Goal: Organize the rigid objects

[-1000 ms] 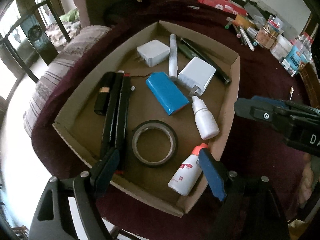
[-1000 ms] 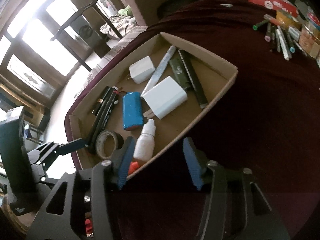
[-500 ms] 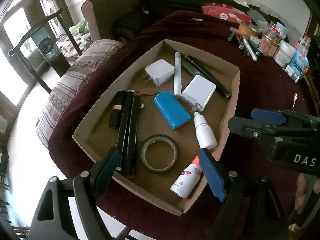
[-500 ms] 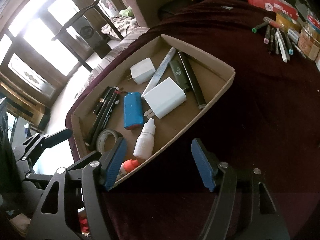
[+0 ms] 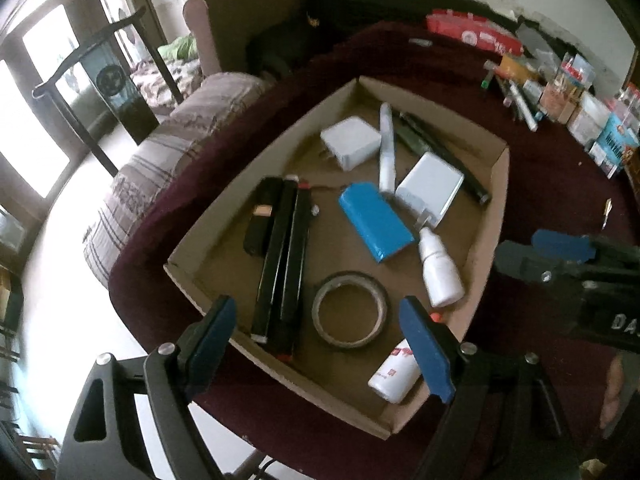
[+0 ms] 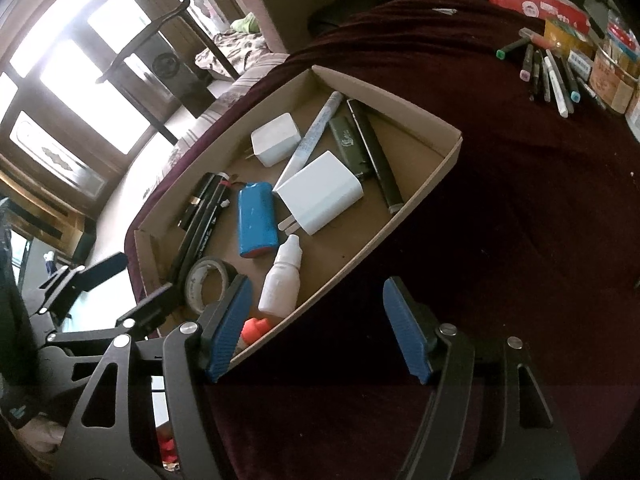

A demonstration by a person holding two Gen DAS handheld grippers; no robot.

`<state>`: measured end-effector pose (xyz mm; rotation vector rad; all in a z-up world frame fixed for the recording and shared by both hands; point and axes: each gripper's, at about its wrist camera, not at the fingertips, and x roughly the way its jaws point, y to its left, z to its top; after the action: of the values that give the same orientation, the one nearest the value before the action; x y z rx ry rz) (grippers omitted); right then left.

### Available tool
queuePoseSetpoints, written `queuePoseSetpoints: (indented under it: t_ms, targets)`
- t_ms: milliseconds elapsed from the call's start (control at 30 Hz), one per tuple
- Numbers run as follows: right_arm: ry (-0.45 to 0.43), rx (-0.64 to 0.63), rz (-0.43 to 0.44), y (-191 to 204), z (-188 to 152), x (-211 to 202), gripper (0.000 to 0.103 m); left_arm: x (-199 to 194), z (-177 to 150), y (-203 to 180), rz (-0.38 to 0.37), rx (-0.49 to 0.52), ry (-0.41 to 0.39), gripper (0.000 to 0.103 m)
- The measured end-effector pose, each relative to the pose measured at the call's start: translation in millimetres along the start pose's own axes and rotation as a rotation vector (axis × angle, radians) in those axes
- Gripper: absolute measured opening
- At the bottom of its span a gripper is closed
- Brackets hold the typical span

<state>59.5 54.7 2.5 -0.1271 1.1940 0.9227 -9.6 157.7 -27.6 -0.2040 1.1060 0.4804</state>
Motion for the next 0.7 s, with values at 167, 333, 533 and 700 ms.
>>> queuePoseSetpoints:
  t_ms: [167, 333, 533, 700]
  targets:
    - [0.003, -0.002, -0.009, 1, 1, 1, 0.069, 0, -2, 0, 0.003, 0.008, -0.003, 0.084]
    - [0.008, -0.005, -0.026, 3, 3, 4, 0.069, 2, 2, 6, -0.006, -0.007, -0.007, 0.084]
    - [-0.003, 0.010, -0.018, 8, 9, 4, 0.084, 5, 8, 8, -0.019, 0.004, -0.015, 0.084]
    - [-0.012, 0.006, -0.022, 13, 15, 7, 0.084, 5, 13, 12, -0.063, -0.006, -0.009, 0.084]
